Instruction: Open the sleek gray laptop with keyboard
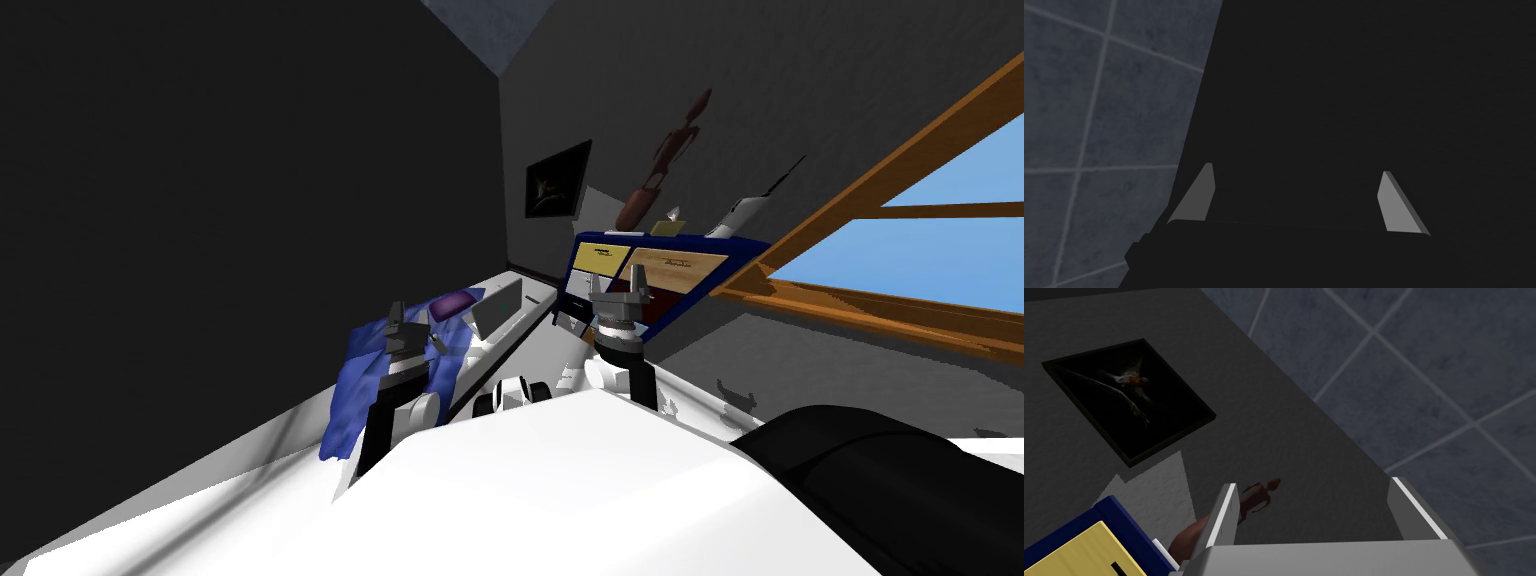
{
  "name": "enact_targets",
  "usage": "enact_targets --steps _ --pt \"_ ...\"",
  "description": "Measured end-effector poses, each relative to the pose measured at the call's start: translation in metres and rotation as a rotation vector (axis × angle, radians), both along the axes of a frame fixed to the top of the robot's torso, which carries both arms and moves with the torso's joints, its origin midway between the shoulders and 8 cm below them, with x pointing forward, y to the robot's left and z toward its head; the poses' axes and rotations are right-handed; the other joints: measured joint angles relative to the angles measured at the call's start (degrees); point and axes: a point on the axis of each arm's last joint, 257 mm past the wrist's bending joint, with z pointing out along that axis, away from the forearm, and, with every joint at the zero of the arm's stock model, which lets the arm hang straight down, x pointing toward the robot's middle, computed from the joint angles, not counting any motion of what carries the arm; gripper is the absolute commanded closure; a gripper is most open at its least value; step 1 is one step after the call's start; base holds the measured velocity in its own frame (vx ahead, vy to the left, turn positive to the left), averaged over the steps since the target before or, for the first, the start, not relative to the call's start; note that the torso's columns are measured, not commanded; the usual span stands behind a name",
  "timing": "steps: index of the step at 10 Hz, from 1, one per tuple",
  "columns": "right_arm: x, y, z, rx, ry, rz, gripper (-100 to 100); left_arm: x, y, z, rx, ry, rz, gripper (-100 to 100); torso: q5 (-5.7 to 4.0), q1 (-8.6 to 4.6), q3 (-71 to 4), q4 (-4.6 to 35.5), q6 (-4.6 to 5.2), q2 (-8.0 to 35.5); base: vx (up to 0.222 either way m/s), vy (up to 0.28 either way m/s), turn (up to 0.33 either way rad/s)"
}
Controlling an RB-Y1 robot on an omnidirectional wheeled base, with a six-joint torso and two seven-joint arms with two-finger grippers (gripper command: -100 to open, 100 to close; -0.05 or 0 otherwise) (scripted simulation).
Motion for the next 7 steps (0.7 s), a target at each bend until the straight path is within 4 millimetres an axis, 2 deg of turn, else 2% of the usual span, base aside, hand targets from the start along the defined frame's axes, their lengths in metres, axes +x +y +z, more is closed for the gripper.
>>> enact_targets --steps 7 --pt "0.0 0.0 0.0 0.0 0.0 0.0 0 0.016 0.006 -0.026 0.12 0.147 -0.023 -100 0.0 0.02 -0.3 0.3 0.0 0.3 0.057 -0.078 0.054"
